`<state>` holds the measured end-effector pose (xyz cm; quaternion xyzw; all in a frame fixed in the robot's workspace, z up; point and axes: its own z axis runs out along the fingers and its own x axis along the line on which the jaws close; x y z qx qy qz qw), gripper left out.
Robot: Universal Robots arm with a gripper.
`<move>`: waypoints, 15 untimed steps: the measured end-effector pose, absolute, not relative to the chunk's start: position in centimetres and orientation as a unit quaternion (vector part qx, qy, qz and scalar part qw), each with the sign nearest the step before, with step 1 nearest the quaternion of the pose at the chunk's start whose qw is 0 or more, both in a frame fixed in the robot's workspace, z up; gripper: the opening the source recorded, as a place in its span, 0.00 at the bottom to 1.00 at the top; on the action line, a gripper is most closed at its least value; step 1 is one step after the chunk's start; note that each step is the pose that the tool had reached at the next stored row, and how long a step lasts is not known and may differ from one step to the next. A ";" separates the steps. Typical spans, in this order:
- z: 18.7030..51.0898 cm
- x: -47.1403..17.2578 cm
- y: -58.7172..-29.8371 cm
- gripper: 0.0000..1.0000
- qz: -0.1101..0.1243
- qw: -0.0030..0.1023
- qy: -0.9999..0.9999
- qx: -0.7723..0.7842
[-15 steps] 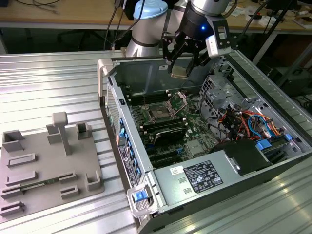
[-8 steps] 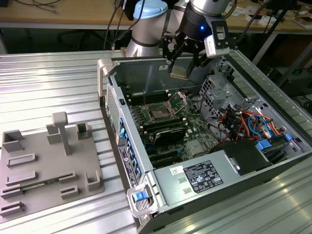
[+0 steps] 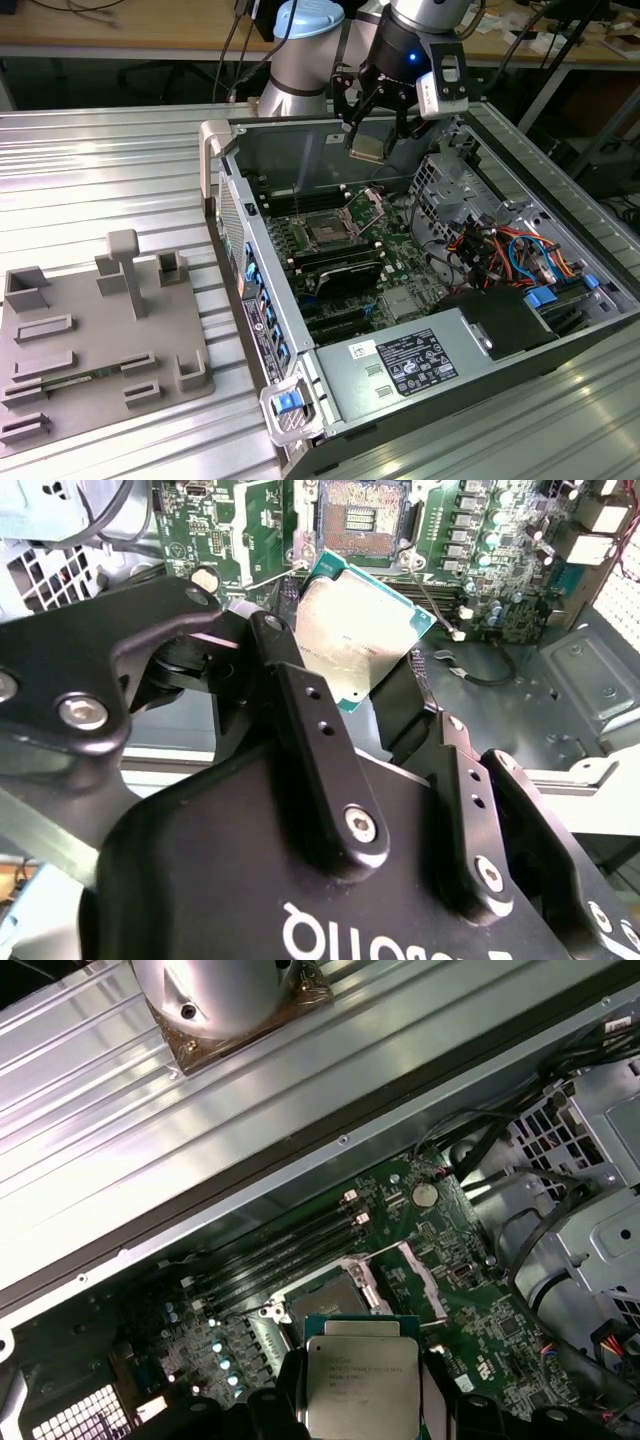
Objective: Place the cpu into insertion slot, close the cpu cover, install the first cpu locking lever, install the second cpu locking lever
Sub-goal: 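Place the cpu into insertion slot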
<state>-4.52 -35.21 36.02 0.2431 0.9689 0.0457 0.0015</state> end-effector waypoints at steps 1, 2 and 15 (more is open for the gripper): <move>36.0 -4.5 -35.2 0.55 0.046 0.002 0.968 0.247; 36.0 -4.5 -35.2 0.55 0.046 0.002 0.967 0.250; 35.9 -4.5 -35.2 0.55 0.046 0.003 0.959 0.281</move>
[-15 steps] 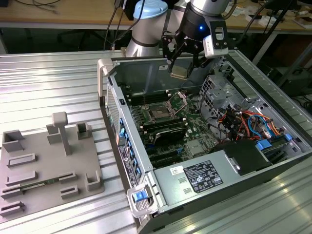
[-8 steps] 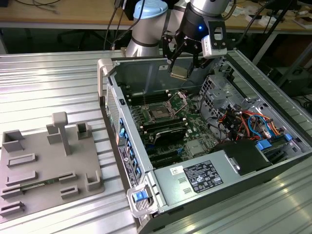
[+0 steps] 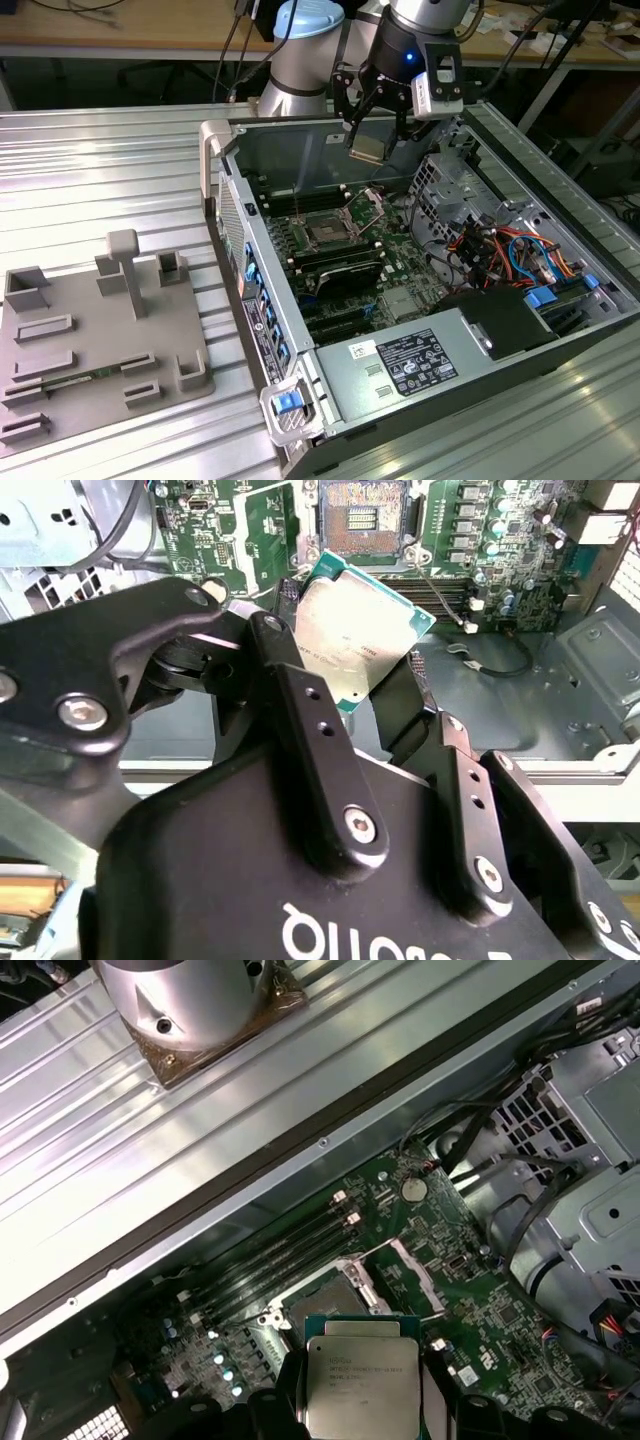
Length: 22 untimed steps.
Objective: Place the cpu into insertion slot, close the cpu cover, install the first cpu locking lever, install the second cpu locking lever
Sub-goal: 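Place the cpu into insertion slot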
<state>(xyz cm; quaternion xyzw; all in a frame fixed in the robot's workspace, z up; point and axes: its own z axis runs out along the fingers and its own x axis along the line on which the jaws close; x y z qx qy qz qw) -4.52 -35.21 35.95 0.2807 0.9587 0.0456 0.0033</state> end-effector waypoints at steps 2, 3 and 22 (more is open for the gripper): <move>35.9 -4.5 -35.2 0.55 0.046 0.003 0.957 0.285; 35.9 -4.5 -35.2 0.55 0.046 0.004 0.956 0.289; 35.8 -4.6 -35.2 0.55 0.045 0.005 0.946 0.321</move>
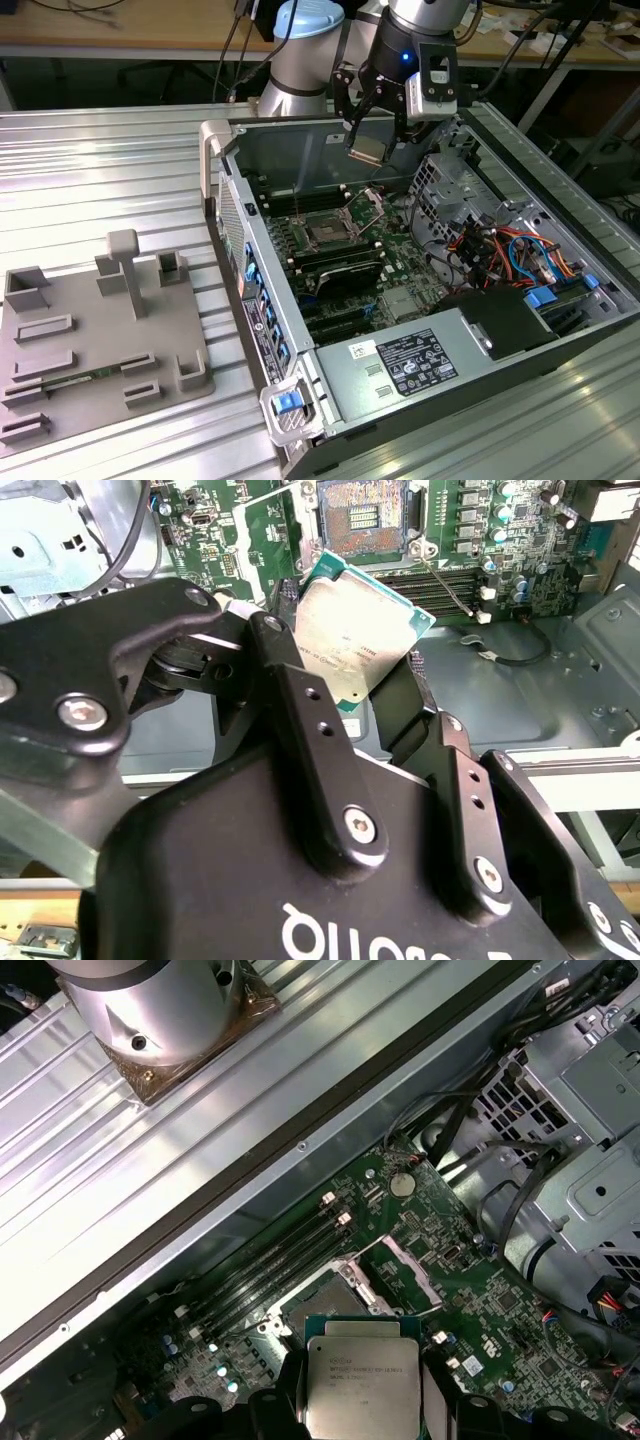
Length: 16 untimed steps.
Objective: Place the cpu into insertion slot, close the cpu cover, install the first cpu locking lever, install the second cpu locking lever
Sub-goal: 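Place the cpu into insertion slot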
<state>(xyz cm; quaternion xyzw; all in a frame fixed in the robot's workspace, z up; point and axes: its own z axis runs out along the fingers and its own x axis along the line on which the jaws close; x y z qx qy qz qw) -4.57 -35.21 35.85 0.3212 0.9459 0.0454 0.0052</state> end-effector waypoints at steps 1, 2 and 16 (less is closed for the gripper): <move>35.8 -4.6 -35.2 0.55 0.045 0.005 0.946 0.321; 35.8 -4.6 -35.2 0.55 0.045 0.005 0.946 0.321; 35.8 -4.6 -35.2 0.55 0.045 0.006 0.939 0.342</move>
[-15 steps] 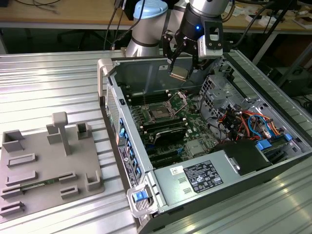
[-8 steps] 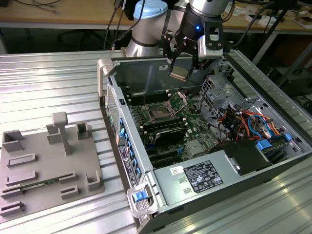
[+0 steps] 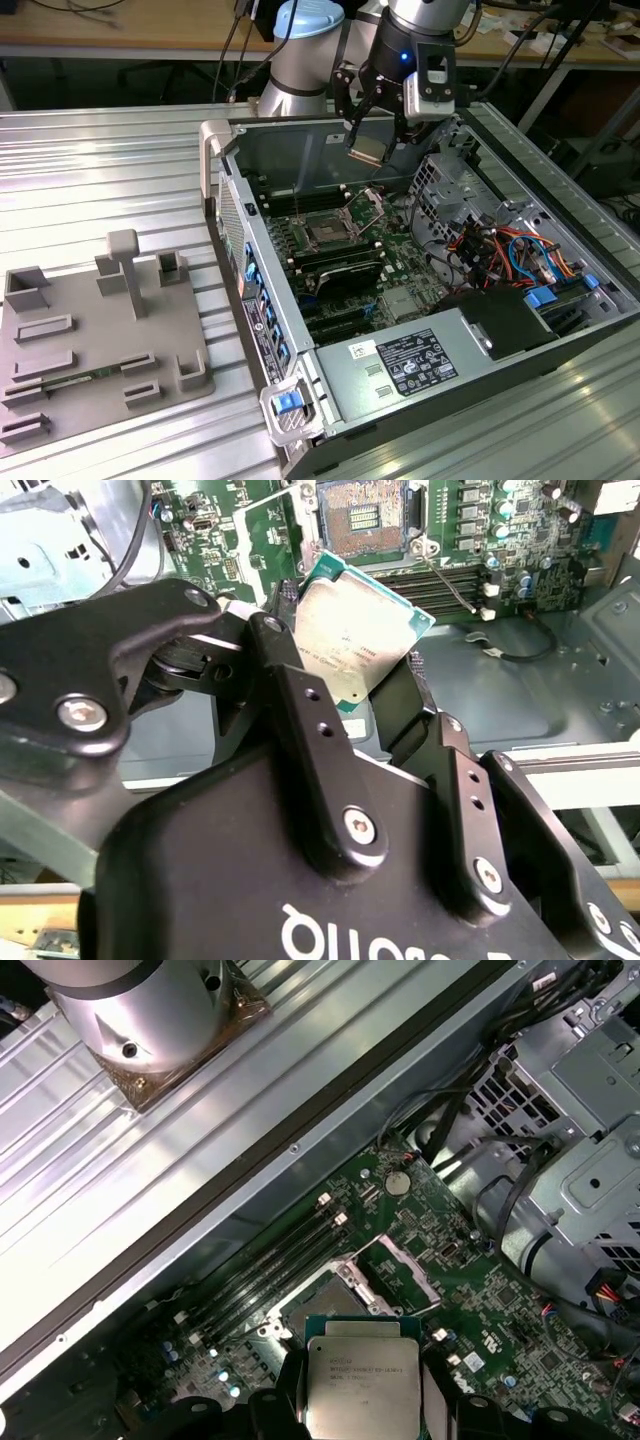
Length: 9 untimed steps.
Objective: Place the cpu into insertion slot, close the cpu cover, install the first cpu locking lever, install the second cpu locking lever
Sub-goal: 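Place the cpu into insertion slot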
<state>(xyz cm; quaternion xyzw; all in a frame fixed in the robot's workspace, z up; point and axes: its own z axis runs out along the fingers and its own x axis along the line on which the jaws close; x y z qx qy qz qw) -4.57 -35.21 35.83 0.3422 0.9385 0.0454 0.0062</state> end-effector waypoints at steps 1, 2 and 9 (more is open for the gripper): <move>35.8 -4.6 -35.2 0.55 0.045 0.006 0.937 0.345; 35.8 -4.6 -35.2 0.55 0.045 0.007 0.936 0.349; 35.8 -4.6 -35.2 0.55 0.045 0.007 0.933 0.356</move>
